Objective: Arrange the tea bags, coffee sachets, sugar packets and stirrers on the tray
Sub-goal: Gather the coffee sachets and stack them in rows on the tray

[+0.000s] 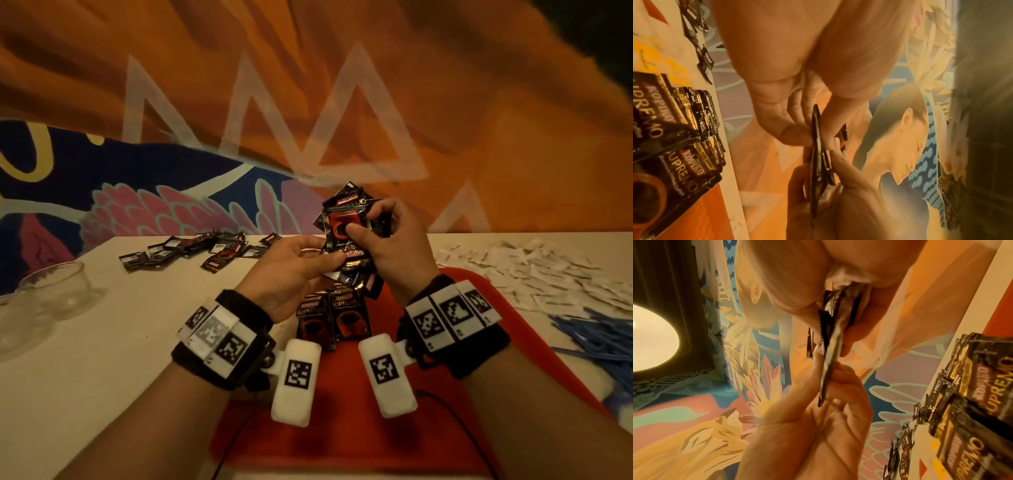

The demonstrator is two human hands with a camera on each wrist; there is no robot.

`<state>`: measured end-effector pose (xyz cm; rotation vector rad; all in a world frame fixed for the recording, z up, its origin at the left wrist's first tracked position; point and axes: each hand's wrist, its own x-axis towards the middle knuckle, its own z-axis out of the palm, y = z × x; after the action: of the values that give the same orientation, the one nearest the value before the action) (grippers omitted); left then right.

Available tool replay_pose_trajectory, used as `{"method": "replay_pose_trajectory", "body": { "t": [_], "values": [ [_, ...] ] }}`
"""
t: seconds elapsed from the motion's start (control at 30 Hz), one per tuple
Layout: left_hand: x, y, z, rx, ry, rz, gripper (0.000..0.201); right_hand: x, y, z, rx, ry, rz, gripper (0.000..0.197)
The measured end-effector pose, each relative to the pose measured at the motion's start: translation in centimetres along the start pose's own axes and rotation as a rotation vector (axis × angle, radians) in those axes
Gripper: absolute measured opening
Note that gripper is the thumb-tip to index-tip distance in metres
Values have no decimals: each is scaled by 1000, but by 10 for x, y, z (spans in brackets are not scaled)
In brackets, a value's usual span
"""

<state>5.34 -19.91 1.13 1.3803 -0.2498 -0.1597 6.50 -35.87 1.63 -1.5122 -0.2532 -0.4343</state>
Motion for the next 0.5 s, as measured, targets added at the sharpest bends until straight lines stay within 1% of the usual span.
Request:
{"method": "replay_pose_trajectory", "body": {
  "t": [0.13, 0.2, 0.27, 0.33, 0.37, 0.4, 0.43, 0.5],
  "values": [
    [3, -1, -4, 26, 31, 5, 17, 6, -3, -11, 106, 54, 41, 32],
    [5, 2, -9, 28, 76, 2, 12, 9, -9, -20, 156, 46, 83, 30],
    [10, 8, -14, 21, 159, 9, 9, 9, -15, -29, 196, -37, 106, 27],
    [16, 14, -17, -20, 238, 27, 7, 8, -20, -35, 222, -206, 112, 26],
    [19, 15, -16, -51, 256, 35, 8, 8, -22, -35, 210, -293, 112, 26],
    [20, 15, -14, -78, 256, 44, 12, 8, -21, -33, 157, -360, 98, 26],
    [22, 14, -11, -98, 241, 50, 18, 8, -19, -31, 59, -395, 65, 27],
    [22, 9, -3, -168, 152, 44, 34, 8, -12, -27, -186, -390, -33, 28]
  ]
}}
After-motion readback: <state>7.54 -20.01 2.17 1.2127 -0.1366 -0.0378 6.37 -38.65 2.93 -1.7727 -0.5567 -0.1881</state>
